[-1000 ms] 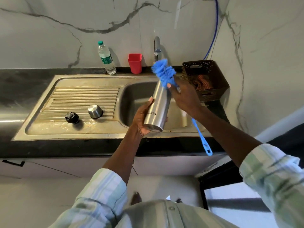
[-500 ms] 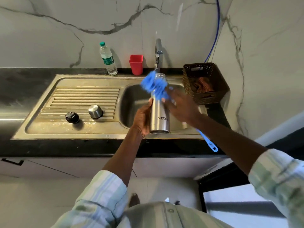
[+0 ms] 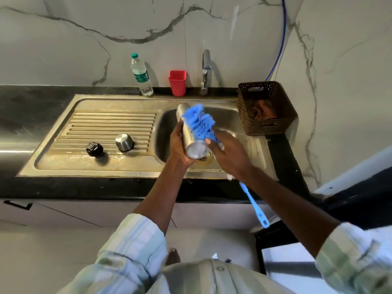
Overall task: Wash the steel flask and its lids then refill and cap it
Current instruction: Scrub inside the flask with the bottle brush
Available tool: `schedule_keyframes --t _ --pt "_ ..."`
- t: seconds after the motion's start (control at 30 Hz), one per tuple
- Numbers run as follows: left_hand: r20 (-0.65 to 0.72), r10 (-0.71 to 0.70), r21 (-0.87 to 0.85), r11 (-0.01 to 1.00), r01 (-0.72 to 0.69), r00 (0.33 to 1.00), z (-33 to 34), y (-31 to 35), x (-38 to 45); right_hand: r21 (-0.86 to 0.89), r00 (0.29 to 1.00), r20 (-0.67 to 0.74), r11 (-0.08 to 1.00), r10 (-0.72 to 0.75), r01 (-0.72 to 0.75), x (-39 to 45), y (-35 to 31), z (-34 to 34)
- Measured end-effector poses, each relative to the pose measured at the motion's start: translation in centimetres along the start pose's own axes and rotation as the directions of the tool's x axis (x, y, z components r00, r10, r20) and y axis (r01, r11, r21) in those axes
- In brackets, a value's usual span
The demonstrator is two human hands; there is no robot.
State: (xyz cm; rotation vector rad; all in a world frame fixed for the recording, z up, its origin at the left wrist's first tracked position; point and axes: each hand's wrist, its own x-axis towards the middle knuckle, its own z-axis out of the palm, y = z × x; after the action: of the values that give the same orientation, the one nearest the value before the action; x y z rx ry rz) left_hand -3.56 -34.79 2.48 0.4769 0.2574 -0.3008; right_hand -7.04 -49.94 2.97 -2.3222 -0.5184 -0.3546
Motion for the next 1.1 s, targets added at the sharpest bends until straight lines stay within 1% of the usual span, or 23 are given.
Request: schedule_keyframes --t 0.07,0.13,0.17,0.2,0.27,0.37,0.4,0.43,0.5,0.53,0.57,0.6,0.63,0.67,0.7,0.8,0.83,0.93,0.97,1.0,1.03,1.07,1.1 --pt "0.003 -0.007 -0.056 0.998 0.008 1.0 -0.2 0.4 -0.3 -0.113 0.993 -0.069 0.99 -0.098 0.09 -2.4 -0.7 0.9" --pt "0.048 0.017 -0.046 0.999 -0.015 0.999 -0.4 -0.7 -0.8 -0.232 0.979 -0.053 0.956 -0.197 0.18 -3.3 -1.5 1.8" --pt "0.023 0.024 -0.02 1.0 -0.024 0.999 -0.2 -1.3 -1.0 -0.27 0.974 -0.048 0.942 -0.222 0.202 -3.0 -1.9 2.3" --pt "-0.06 0.02 0.014 1.0 -0.02 0.998 -0.1 -1.6 -1.0 -0.287 0.972 -0.06 0.937 -0.228 0.202 -2.4 -2.3 2.4" --pt "-0.18 0.102 0.016 0.995 -0.101 0.978 0.3 -1.3 -0.2 -0.267 0.982 -0.127 0.958 -0.141 0.103 -0.6 -3.0 1.8" --pt "-0.377 0.107 -0.023 0.992 -0.124 0.92 0.8 -0.5 0.2 -0.157 0.963 -0.201 0.965 0.179 -0.212 0.7 -1.9 0.7" --pt "-0.412 0.115 -0.019 0.991 -0.134 0.904 0.9 -0.3 0.0 -0.153 0.962 -0.214 0.967 0.168 -0.203 0.2 -2.0 0.7" --pt "-0.405 0.135 -0.032 0.986 -0.161 0.904 0.8 -0.3 0.2 -0.174 0.977 -0.195 0.978 0.081 -0.116 -0.5 -2.3 0.9" --pt "-0.363 0.143 -0.057 0.983 -0.175 0.921 0.9 -0.4 -0.3 -0.222 0.993 -0.068 0.972 -0.098 0.081 -2.2 -2.5 1.8" --pt "-0.369 0.13 -0.067 0.984 -0.166 0.92 1.0 -0.6 -0.3 -0.232 0.991 -0.049 0.967 -0.124 0.109 -2.1 -2.1 1.9" --pt "-0.394 0.11 -0.103 0.981 -0.163 0.913 1.0 -0.8 -0.2 -0.198 0.996 -0.067 0.979 -0.065 0.051 -1.5 -1.7 1.8" --pt "-0.437 0.075 -0.136 0.98 -0.148 0.896 0.8 -1.0 -0.3 -0.141 0.989 -0.14 0.988 0.045 -0.065 -0.7 -1.4 1.6" --pt "-0.462 0.049 -0.149 0.98 -0.132 0.886 0.4 -1.1 -0.1 -0.063 0.966 -0.207 0.983 0.156 -0.173 0.0 -1.0 1.4" --pt "-0.472 0.038 -0.136 0.984 -0.115 0.881 0.4 -1.2 -0.1 0.002 0.946 -0.241 0.975 0.215 -0.222 0.1 -0.8 1.2" --pt "-0.452 0.033 -0.135 0.985 -0.105 0.891 0.6 -1.2 -0.3 -0.003 0.951 -0.245 0.981 0.189 -0.195 -0.2 -1.4 1.1" --pt "-0.425 0.051 -0.166 0.977 -0.134 0.904 1.1 -0.9 -0.2 -0.118 0.989 -0.14 0.992 -0.054 0.038 -2.0 -2.5 1.9" --pt "-0.416 0.049 -0.163 0.978 -0.128 0.908 1.2 -1.0 -0.1 -0.14 0.99 -0.131 0.989 -0.057 0.038 -1.6 -2.3 1.8" --pt "-0.451 0.019 -0.162 0.982 -0.102 0.892 1.1 -1.3 0.0 -0.048 0.958 -0.216 0.978 0.188 -0.202 0.4 -1.3 1.1" --pt "-0.428 0.014 -0.168 0.981 -0.095 0.904 1.1 -1.4 -0.1 -0.05 0.957 -0.221 0.978 0.186 -0.202 0.3 -1.5 0.8" --pt "-0.417 0.014 -0.165 0.982 -0.091 0.909 1.2 -1.3 -0.2 -0.085 0.97 -0.215 0.988 0.11 -0.131 -0.3 -2.1 0.7" --pt "-0.406 0.009 -0.179 0.98 -0.089 0.914 1.3 -1.1 -0.3 -0.106 0.988 -0.151 0.993 0.025 -0.041 -1.2 -2.5 0.8" --pt "-0.401 0.014 -0.169 0.982 -0.089 0.916 1.5 -1.0 -0.4 -0.165 0.992 -0.102 0.985 -0.075 0.058 -2.0 -2.5 1.1" --pt "-0.401 0.015 -0.157 0.984 -0.085 0.916 1.6 -1.1 -0.4 -0.227 0.989 -0.082 0.968 -0.126 0.105 -2.1 -2.1 1.2"
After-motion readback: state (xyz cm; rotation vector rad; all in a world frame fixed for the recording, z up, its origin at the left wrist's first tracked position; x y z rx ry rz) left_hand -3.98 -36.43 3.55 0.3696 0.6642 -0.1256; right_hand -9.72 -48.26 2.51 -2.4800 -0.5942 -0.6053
